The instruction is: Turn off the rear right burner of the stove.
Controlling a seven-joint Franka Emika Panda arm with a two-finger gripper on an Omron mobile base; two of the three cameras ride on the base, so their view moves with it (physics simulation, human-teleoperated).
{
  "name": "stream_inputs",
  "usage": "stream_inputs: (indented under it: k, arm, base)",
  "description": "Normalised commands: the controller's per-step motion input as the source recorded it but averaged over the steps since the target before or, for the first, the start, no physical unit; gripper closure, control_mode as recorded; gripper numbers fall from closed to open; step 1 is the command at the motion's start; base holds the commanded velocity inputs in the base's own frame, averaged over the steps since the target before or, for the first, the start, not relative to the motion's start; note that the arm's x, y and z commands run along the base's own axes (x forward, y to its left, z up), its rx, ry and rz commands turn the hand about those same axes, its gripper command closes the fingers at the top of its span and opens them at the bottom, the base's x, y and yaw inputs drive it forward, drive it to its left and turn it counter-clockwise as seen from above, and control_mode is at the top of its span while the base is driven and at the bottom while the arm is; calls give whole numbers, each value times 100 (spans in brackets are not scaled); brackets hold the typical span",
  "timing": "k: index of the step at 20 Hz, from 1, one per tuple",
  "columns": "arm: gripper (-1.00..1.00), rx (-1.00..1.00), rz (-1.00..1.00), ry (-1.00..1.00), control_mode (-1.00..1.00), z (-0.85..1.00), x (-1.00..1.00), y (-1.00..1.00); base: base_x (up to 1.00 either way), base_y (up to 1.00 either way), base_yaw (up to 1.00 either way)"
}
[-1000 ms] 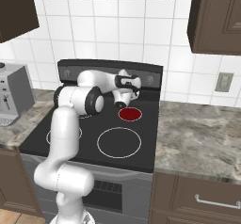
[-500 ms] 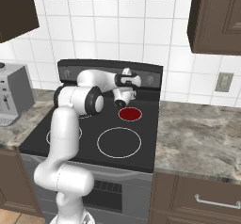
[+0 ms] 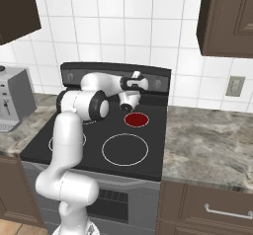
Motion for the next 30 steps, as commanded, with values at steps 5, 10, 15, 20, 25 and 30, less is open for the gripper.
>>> stream_inputs:
  k: [5,10,15,20,25,30]
  arm:
    - [100,28,-2,0,-100,30,0,0]
    - [100,30,-2,0,-100,27,4,0]
    - [100,33,-2,0,-100,29,7,0]
    - [100,35,-2,0,-100,31,5,0]
    - [100,38,-3,4,-100,24,2,0]
    - [100,41,-3,4,-100,23,1,0]
  base:
    - [0,0,0]
    - [0,0,0]
    - [0,0,0]
    - [0,0,0]
    - [0,0,0]
    - [0,0,0]
